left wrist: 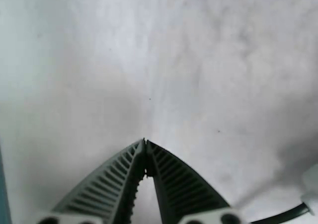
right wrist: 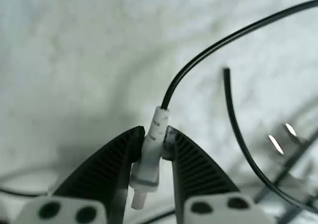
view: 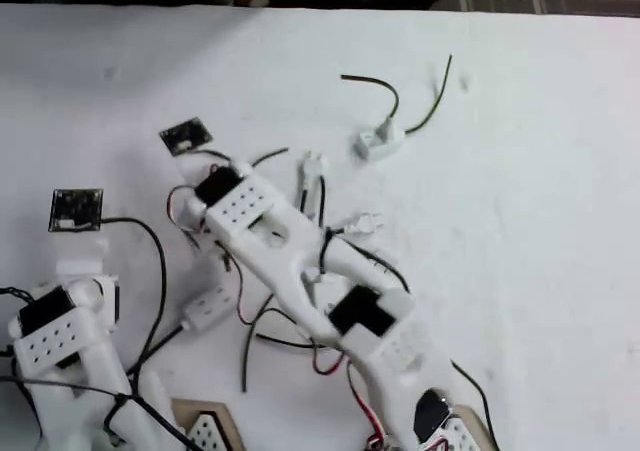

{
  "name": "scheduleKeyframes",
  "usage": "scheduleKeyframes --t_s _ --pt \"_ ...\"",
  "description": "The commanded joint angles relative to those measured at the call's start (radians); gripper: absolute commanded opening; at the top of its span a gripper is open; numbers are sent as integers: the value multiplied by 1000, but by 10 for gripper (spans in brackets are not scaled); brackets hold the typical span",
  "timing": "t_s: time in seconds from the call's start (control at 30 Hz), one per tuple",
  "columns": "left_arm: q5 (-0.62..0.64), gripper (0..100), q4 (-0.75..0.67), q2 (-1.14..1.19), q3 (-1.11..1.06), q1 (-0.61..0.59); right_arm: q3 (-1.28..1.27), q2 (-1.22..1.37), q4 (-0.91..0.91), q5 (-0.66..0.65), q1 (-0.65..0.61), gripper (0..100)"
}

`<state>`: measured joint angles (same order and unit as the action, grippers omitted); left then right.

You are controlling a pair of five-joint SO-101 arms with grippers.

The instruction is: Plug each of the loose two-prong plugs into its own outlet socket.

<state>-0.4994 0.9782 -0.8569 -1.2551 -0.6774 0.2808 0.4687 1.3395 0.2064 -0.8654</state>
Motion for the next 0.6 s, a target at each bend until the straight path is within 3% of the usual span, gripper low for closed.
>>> scheduleKeyframes --t_s 0.0,0.23,0.57 --pt "3 24 -15 -24 6 8 23 -180 151 -66 13 18" --pt "18 24 -6 -25 66 104 15 -446 377 -103 15 18" --pt "227 24 176 -25 302 341 -367 -987 297 -106 41 17"
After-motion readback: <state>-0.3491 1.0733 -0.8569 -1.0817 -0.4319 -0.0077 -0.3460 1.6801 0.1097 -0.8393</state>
